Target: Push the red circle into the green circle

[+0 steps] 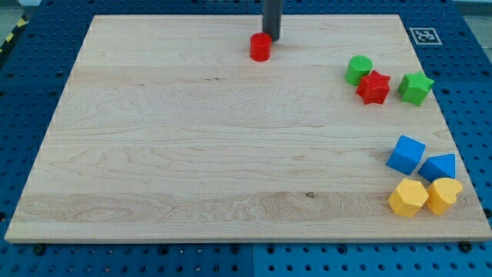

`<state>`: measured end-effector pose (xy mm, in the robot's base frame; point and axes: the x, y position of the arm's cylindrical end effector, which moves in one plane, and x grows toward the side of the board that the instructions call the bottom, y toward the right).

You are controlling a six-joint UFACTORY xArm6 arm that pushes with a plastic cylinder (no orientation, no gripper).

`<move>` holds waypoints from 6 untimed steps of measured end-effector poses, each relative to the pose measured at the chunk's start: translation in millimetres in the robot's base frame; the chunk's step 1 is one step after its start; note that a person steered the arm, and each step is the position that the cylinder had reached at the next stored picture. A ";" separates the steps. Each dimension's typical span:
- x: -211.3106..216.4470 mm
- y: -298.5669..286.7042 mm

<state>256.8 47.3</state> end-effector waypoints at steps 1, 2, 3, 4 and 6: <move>0.0 -82.2; 13.9 -150.5; 30.9 -103.4; 30.7 0.0; 30.7 69.6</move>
<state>287.5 116.9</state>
